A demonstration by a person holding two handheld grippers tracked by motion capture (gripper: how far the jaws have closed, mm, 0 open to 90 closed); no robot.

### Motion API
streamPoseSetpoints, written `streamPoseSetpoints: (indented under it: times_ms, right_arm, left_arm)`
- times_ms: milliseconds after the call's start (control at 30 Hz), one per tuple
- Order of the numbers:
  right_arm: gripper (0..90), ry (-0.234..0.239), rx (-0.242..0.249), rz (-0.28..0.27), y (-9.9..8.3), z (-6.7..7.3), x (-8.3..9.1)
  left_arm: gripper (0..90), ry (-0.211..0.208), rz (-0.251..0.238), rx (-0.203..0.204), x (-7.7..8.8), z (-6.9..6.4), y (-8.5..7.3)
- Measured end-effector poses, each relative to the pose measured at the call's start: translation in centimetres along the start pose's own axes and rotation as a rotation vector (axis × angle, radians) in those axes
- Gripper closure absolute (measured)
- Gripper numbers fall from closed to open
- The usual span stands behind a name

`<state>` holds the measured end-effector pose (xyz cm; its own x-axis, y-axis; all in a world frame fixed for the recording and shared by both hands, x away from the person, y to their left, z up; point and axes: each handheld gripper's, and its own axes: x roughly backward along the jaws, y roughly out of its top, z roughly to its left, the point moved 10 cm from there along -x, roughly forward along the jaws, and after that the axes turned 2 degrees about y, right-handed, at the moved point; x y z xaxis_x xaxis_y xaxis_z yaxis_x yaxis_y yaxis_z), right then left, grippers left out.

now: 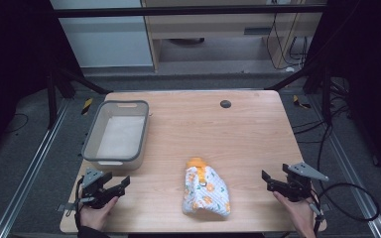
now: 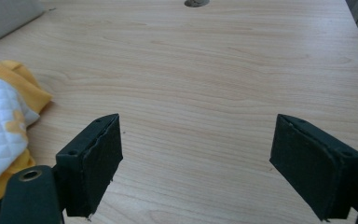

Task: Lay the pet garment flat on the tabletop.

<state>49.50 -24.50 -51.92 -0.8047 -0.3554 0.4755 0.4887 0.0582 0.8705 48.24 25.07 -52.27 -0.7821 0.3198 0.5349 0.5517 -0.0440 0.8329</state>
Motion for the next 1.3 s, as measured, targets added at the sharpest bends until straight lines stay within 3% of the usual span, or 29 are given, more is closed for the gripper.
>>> streamPoseSetpoints:
  times_ms: [133, 533, 867, 1300]
  right_arm:
    - [18.0, 0.013, 0.007, 0.004, 0.0, 0.3, 0.0]
    - [22.6, 0.035, 0.044, 0.003, 0.9, 1.2, -0.2]
    - [25.0, 0.056, 0.048, -0.013, 2.4, 1.7, 0.3]
    - [26.6, 0.08, 0.062, -0.042, 4.8, 2.4, 0.3]
  left_arm:
    - [26.3, -0.005, 0.003, -0.005, 0.2, -0.3, 0.0]
    - [27.3, -0.041, 0.002, -0.08, 0.1, -1.7, 0.9]
    - [27.9, -0.055, -0.01, -0.127, 0.0, -2.5, 2.7]
    - [32.0, -0.112, -0.043, -0.172, -0.4, -5.0, 5.7]
